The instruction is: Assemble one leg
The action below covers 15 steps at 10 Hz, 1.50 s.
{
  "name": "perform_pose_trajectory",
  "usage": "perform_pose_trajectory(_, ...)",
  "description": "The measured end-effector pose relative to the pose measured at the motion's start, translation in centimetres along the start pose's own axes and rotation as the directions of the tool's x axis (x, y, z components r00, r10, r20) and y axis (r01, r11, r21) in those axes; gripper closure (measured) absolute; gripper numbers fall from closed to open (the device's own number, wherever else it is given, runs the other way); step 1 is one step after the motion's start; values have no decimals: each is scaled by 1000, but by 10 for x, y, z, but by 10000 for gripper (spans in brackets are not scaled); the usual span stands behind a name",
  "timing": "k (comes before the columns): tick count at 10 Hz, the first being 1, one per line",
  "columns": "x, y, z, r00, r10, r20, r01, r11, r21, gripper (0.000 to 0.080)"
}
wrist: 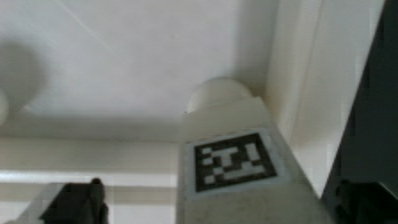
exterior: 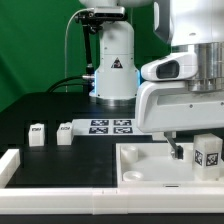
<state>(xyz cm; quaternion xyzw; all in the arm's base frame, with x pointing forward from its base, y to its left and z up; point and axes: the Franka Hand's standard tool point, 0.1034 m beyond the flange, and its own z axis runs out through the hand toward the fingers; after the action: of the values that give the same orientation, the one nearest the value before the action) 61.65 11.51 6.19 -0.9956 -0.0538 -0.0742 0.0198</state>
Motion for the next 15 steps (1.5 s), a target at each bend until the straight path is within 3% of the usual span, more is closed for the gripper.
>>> perform_pose_trajectory(1,0,0,0,1000,4,0,-4,1000,0,258)
perform_pose_trajectory(2,0,0,0,1000,15,0,-15,1000,1,258)
perform_pose_trajectory(3,0,0,0,999,43,0,-43,999,1,433)
perform_pose_trajectory(4,0,0,0,999,43,0,-43,999,1,511)
perform_pose_trajectory(6,1,1,-1,974,226,-5,-226,974,4,511)
perform_pose_trajectory(7,0,3,-2,904,425,-40,-425,905,20,511)
perform_pose_trajectory(8,-5,5,-2,818,574,-39,-573,819,15,511)
perform_pose_trajectory(11,-15,29,-2,605,795,-43,-796,604,-40,503)
perform_pose_trajectory(14,-20,41,-3,425,901,-82,-905,422,-51,489)
perform_pose_trajectory(15,-22,42,-3,425,900,-92,-905,422,-58,489)
